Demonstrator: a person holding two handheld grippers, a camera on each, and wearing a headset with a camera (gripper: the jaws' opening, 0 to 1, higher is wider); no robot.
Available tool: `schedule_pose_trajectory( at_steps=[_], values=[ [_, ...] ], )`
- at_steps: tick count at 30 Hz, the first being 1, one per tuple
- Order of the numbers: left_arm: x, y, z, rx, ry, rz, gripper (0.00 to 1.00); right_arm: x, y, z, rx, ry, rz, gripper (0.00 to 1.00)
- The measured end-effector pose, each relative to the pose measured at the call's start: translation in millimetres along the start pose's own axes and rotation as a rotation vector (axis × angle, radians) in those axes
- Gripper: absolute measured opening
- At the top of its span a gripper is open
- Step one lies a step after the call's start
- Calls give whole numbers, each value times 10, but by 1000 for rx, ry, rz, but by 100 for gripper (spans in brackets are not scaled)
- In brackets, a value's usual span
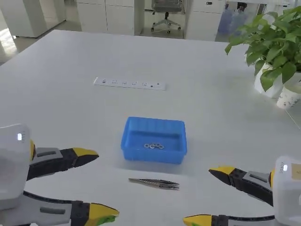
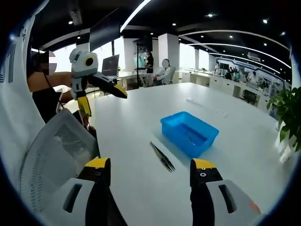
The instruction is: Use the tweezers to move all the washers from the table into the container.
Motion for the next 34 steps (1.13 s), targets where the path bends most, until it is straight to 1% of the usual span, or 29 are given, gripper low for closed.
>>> schedule_pose_trajectory(
  at_steps=[4, 6, 10, 14, 16, 19, 21, 23, 27, 28, 31, 34],
  values=[
    [-1, 45, 4, -8, -1, 2, 74, 36, 15, -5, -13, 10, -12, 70],
    [-14, 66, 4, -7, -6, 3, 74, 38, 13, -4, -13, 7, -12, 69],
    [-50, 84, 0, -9, -16, 0, 74, 58, 3, -6, -19, 12, -11, 69],
    [-77, 102, 1, -14, -14, -10, 74, 54, -5, -9, -21, 11, -4, 69],
    [-86, 97, -5, -6, -13, -11, 74, 49, -13, -15, -19, 7, -6, 68],
    [-86, 76, -28, 10, 0, -22, 73, 38, -6, -23, -20, -1, -5, 68],
    [-106, 60, -38, 17, -18, -20, 73, 15, 16, -28, -30, -7, -2, 68],
    [-115, 46, -49, 23, -22, -20, 73, -4, 27, -28, -28, -11, 13, 68],
    [-78, 28, -68, 31, -4, -31, 73, 14, 25, -29, -30, -10, 6, 68],
    [-50, 10, -68, 44, 16, -38, 73, 21, 30, -29, -31, -7, 4, 68],
    [-8, -3, -63, 52, 29, -43, 72, 32, 38, -21, -31, -4, 10, 68],
    [24, 5, -57, 51, 33, -33, 72, 42, 69, -14, -39, 3, 11, 68]
  ],
)
Point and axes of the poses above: the centre of the closed fingertips' face, and the gripper's own axes: z roughly forward along the fingers, y roughly to its right, x roughly out of its top, the point moved 6 cm from there along -z, roughly backward along the fingers, and after that the axes turned 5 degrees about -z, right-handed, at the moved point
